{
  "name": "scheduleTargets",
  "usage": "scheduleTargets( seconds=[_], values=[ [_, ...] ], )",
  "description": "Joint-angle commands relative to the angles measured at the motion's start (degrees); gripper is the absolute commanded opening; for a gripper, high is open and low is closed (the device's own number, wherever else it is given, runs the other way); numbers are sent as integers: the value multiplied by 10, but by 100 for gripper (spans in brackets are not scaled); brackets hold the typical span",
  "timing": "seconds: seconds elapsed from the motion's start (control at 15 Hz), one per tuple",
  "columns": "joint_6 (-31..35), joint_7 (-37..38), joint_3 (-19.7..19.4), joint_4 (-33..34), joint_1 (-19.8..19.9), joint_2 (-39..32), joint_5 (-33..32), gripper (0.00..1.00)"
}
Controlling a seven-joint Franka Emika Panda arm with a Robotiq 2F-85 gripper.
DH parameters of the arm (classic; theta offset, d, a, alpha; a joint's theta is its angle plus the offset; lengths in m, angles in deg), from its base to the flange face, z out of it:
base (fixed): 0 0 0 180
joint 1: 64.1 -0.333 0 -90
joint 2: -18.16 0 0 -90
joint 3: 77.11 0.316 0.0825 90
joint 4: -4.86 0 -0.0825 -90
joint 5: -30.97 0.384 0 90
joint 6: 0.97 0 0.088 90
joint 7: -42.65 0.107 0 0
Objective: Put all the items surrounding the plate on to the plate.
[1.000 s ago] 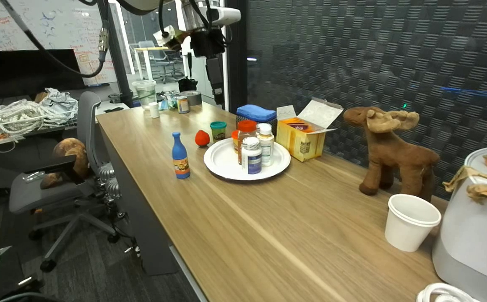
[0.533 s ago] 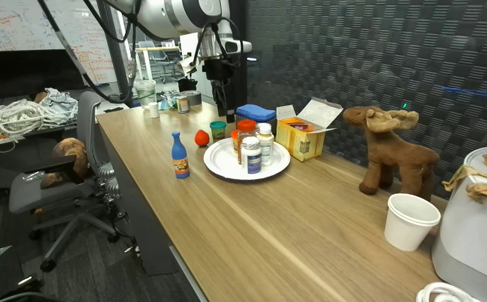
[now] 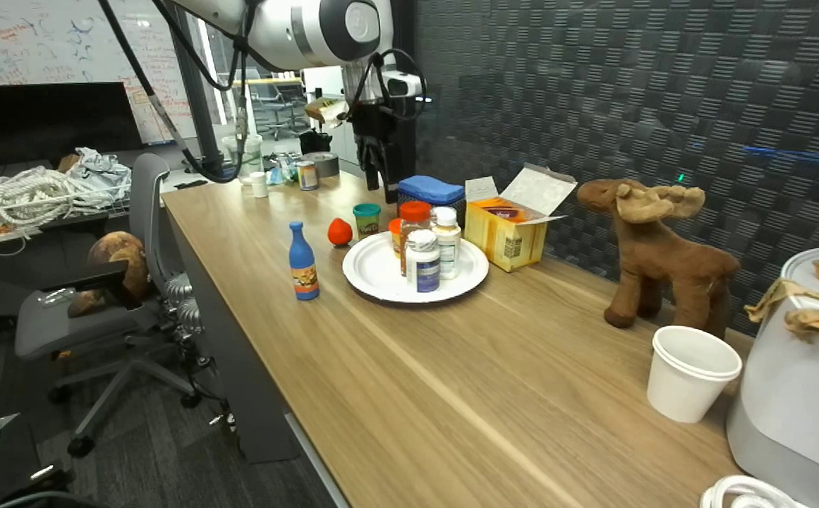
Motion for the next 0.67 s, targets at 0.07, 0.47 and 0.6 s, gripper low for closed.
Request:
scheduleTargets(
  seconds=[0.07,0.47,0.6],
  values=[
    [-20,-27,8,30,-4,-20,35,100],
    [-33,-31,3,27,-17,-29,33,100],
    [-24,-31,2,26,-18,-24,32,100]
  ],
)
